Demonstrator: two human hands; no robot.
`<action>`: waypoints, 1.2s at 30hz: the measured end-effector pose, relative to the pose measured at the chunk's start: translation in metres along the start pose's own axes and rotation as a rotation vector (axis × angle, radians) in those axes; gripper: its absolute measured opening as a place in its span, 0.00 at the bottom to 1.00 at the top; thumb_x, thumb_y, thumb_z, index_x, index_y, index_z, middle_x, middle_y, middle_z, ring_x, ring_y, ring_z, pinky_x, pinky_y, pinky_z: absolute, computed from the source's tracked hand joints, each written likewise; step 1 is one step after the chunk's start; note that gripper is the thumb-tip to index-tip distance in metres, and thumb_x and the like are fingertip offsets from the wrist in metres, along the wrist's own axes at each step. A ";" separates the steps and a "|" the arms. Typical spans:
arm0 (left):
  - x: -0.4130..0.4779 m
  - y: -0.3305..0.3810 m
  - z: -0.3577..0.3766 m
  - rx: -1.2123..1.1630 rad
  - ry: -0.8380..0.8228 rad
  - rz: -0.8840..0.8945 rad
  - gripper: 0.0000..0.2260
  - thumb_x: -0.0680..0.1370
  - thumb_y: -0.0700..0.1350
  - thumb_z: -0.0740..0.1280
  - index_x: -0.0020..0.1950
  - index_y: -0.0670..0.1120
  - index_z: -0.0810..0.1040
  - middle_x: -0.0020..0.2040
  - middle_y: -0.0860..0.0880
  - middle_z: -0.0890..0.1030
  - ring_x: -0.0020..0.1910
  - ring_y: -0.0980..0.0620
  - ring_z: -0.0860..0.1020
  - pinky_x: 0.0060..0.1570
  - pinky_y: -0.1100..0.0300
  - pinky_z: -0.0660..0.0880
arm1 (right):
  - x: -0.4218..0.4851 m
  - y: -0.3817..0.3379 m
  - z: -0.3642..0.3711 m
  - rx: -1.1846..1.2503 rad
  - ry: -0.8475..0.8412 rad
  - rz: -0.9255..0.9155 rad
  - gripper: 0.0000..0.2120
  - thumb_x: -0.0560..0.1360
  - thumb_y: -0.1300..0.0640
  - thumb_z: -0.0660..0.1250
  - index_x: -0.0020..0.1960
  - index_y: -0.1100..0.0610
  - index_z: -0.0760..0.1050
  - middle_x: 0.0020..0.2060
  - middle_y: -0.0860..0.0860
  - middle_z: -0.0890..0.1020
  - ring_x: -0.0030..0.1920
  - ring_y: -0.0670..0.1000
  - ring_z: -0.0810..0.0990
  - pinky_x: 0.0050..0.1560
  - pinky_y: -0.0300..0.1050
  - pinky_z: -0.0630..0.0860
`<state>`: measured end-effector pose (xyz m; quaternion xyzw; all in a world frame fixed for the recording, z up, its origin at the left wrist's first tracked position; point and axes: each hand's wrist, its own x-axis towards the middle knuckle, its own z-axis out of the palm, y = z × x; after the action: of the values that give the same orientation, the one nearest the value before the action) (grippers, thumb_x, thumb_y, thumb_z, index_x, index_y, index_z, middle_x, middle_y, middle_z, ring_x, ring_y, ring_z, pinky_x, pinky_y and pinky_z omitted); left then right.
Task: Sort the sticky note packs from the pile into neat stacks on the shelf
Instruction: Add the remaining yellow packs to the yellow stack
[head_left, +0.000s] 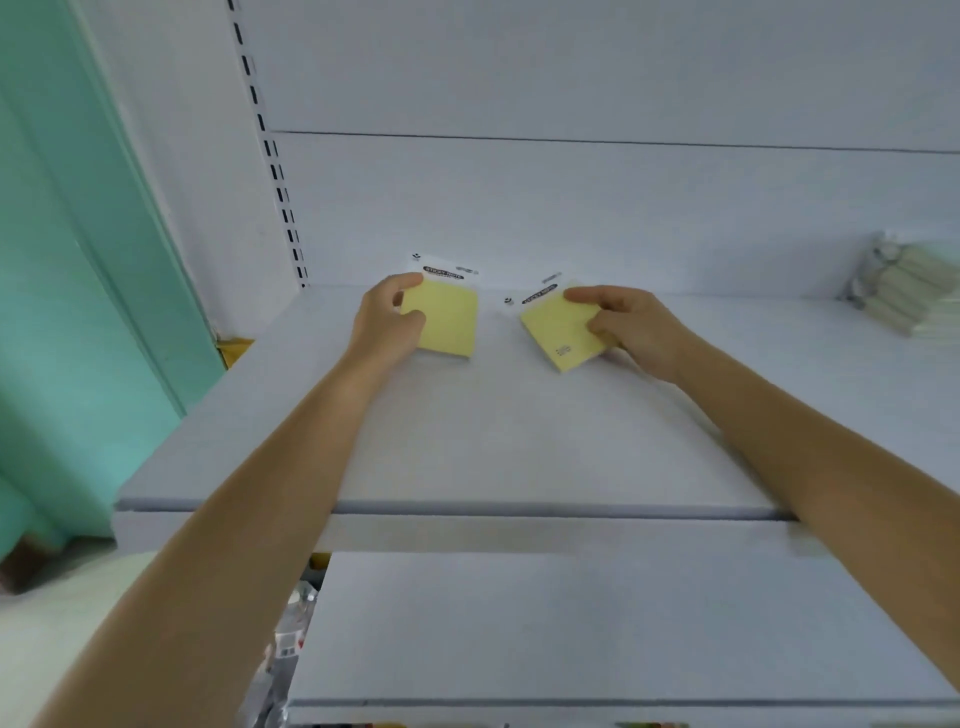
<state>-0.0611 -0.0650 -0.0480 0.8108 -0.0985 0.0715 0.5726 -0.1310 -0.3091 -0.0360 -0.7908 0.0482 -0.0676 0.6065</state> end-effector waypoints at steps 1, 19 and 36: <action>-0.002 0.002 0.000 -0.028 -0.013 0.005 0.23 0.72 0.31 0.58 0.65 0.46 0.72 0.65 0.45 0.74 0.65 0.49 0.72 0.63 0.53 0.70 | 0.000 -0.001 -0.003 -0.022 0.038 -0.013 0.23 0.73 0.73 0.54 0.64 0.58 0.72 0.59 0.52 0.74 0.53 0.48 0.74 0.53 0.35 0.73; -0.107 0.152 0.250 -0.285 -0.289 0.027 0.24 0.72 0.29 0.59 0.66 0.44 0.71 0.52 0.44 0.71 0.45 0.48 0.70 0.35 0.66 0.68 | -0.159 0.049 -0.257 -0.049 0.394 -0.003 0.24 0.73 0.75 0.54 0.66 0.60 0.70 0.54 0.54 0.73 0.49 0.50 0.71 0.46 0.39 0.70; -0.169 0.292 0.511 -0.316 -0.392 0.192 0.26 0.72 0.30 0.57 0.68 0.44 0.69 0.67 0.46 0.72 0.62 0.54 0.71 0.61 0.56 0.72 | -0.231 0.104 -0.499 -0.040 0.723 0.042 0.25 0.73 0.72 0.55 0.64 0.52 0.72 0.61 0.57 0.74 0.54 0.59 0.75 0.64 0.65 0.68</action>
<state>-0.2938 -0.6284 0.0098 0.6965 -0.2938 -0.0492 0.6528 -0.4407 -0.7747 -0.0199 -0.7264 0.2773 -0.3294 0.5357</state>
